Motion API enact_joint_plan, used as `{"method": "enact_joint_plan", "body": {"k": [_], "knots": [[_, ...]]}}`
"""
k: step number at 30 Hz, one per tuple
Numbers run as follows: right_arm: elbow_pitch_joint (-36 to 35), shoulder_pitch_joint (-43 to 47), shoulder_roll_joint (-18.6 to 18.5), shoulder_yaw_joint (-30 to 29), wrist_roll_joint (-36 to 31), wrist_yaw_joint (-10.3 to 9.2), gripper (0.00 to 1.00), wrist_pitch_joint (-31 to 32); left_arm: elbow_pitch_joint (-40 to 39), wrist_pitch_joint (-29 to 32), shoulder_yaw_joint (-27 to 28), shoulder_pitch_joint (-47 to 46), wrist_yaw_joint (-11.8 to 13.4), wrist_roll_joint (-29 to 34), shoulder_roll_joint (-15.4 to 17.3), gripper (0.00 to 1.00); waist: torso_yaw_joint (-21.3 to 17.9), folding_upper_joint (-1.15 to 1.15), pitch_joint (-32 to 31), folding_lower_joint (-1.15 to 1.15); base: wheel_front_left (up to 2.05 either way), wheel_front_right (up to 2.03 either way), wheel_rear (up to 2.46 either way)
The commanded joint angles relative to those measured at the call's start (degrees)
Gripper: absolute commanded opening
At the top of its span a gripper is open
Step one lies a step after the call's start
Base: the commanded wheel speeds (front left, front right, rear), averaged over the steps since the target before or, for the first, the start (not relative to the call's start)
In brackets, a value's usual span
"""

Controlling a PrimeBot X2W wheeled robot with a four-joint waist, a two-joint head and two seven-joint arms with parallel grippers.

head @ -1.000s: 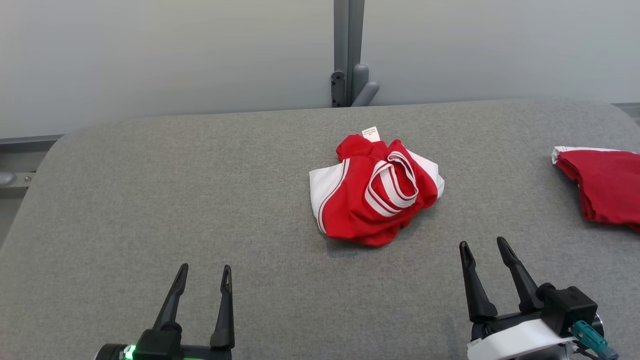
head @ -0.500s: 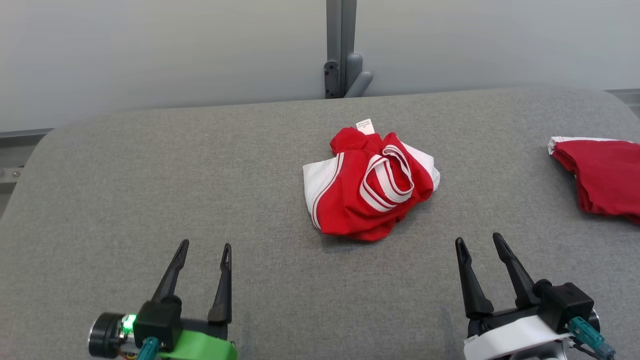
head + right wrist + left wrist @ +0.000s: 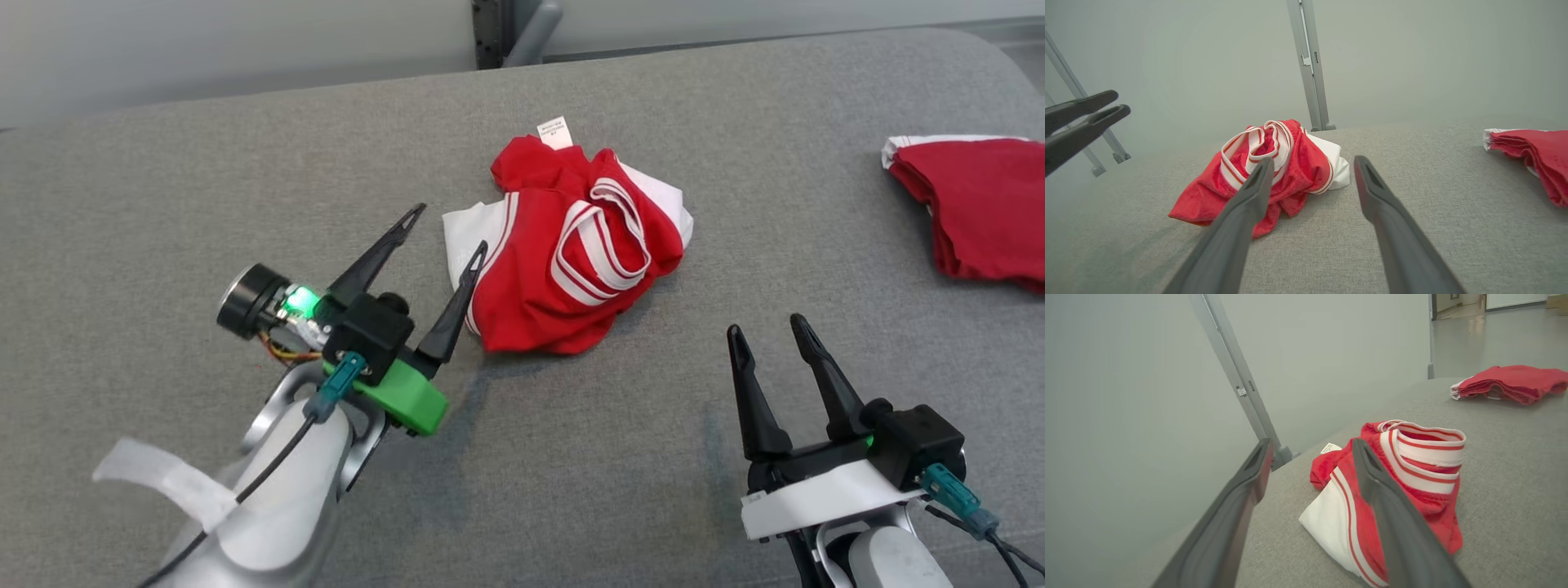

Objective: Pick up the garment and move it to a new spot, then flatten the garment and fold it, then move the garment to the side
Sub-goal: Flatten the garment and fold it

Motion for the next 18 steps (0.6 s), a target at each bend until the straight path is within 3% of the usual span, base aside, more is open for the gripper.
{"method": "enact_joint_plan", "body": {"k": [1,9,18], "knots": [[-0.11,-1.19,-0.10,0.14,0.34,-0.04,1.00,0.02,2.72,0.00,-3.89,-4.64,-0.09,-1.40,1.82,1.00,-4.14,0.00,4.55,0.00,0.00,0.00,0.00],[-0.29,-2.87,-0.09,0.88,0.88,-0.04,1.00,0.02,13.89,0.00,-20.73,-19.52,-0.07,-3.94,5.91,1.00,-7.44,0.00,7.44,0.00,0.00,0.00,0.00],[-0.18,-3.51,-0.09,1.56,1.59,-0.04,1.00,0.02,23.15,0.00,-34.98,-29.88,-0.05,-4.14,6.79,1.00,-9.36,0.00,8.12,0.00,0.00,0.00,0.00]]}}
